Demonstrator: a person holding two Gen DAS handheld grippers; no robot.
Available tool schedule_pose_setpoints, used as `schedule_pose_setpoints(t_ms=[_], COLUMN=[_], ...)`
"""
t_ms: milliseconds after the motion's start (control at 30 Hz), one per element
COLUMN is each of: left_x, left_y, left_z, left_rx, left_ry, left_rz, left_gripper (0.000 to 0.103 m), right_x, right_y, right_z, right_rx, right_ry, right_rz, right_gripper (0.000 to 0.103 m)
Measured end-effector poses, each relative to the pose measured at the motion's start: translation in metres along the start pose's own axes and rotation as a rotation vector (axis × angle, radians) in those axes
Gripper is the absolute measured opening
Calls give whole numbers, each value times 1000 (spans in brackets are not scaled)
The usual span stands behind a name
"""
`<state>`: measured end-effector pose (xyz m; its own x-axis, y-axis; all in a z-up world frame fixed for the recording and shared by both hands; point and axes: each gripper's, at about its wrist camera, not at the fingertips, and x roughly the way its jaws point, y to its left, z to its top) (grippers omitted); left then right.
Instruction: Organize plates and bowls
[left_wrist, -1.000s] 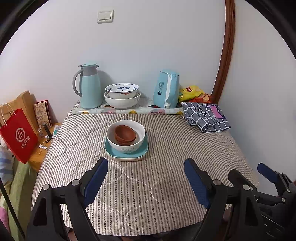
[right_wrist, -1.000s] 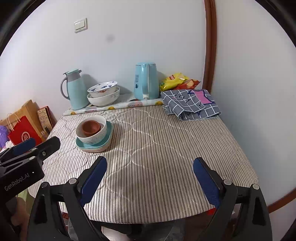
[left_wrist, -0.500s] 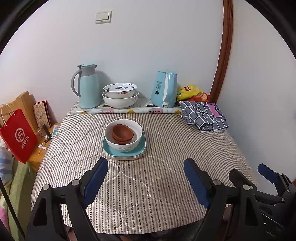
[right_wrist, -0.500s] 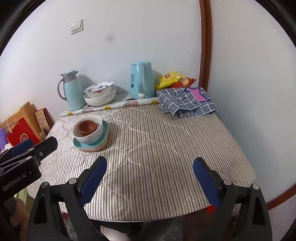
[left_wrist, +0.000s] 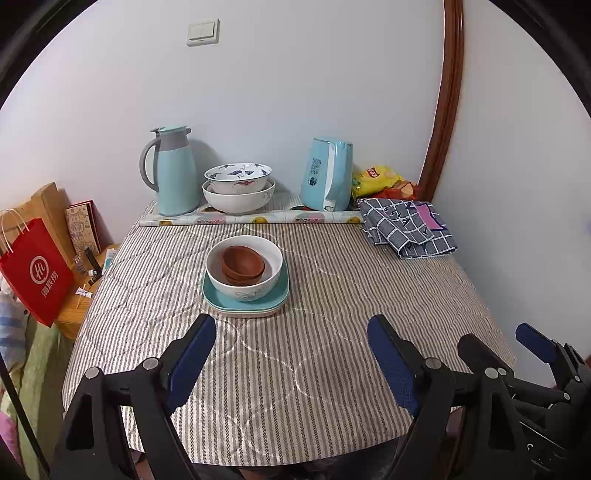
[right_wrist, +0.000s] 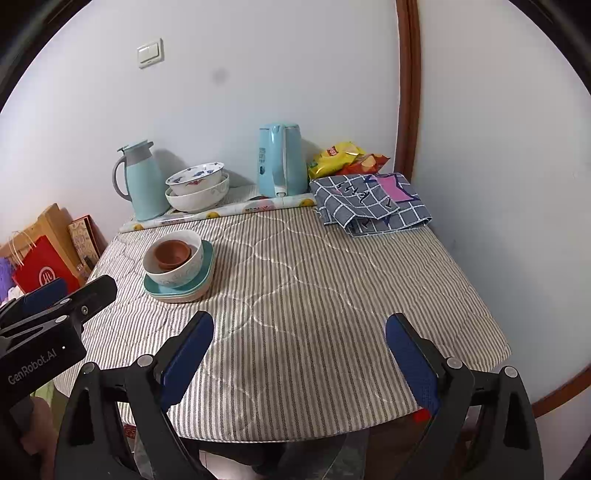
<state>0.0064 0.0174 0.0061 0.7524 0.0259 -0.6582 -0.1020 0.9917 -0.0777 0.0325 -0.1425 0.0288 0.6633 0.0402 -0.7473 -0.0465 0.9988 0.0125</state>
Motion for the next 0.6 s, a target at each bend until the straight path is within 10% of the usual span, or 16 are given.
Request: schedule_pose_setpoints(t_ms=[600], left_x=[1], left_y=[0], left_z=[-1], left_rx=[0], left_ry=[6], left_rz=[1], left_gripper=[83], right_x=[0], right_y=[1], right_z=[-1], right_rx=[-3], right_ry=[1], right_rz=[1], right_gripper=[93])
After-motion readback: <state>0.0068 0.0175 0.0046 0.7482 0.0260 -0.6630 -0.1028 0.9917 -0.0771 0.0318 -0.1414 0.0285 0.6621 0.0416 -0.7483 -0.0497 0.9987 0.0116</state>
